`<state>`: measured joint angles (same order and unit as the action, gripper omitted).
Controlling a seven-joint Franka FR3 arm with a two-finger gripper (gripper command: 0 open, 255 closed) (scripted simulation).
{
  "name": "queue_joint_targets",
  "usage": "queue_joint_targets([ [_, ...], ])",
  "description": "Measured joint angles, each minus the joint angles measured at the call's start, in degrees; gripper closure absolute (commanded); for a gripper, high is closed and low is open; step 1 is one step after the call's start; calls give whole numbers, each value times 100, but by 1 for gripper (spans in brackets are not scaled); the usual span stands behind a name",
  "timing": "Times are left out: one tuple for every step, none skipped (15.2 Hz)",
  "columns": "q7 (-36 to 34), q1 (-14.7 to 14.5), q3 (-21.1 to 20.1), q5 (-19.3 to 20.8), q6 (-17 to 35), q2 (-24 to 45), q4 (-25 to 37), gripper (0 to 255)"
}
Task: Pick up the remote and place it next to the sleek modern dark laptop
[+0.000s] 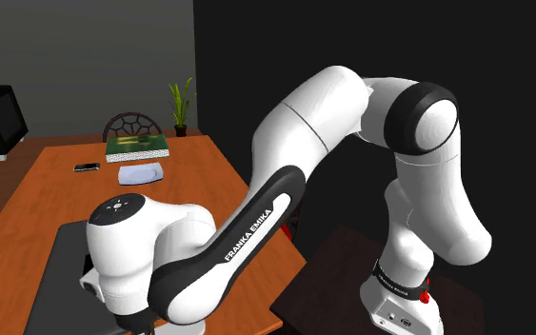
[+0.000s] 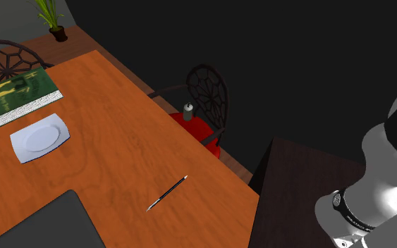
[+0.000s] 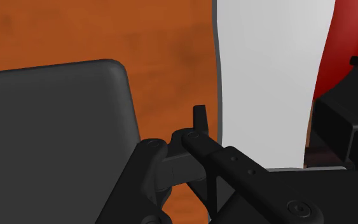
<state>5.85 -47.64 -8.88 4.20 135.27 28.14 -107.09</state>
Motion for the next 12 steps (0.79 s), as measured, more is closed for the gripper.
queue_joint_targets([
  [-9, -8, 5, 9, 47, 46, -2, 255],
  [-18, -14, 11, 20, 108, 96, -14, 255],
  [-27, -22, 19, 32, 162, 158, -6, 255],
  [-30, -24, 25, 39, 220, 196, -28, 255],
  [-36, -31, 34, 51, 281, 268, -16, 255],
  [-40, -36, 42, 62, 328, 331, -2, 255],
  [-56, -49, 49, 73, 387, 387, -5, 255],
  [-62, -58, 56, 84, 428, 449, 16, 255],
  [-62, -58, 64, 92, 490, 504, 9, 255],
  [-69, -65, 71, 101, 536, 553, 11, 255],
  [-80, -74, 77, 109, 586, 594, 2, 255],
  [-76, -75, 85, 118, 627, 660, 27, 255],
])
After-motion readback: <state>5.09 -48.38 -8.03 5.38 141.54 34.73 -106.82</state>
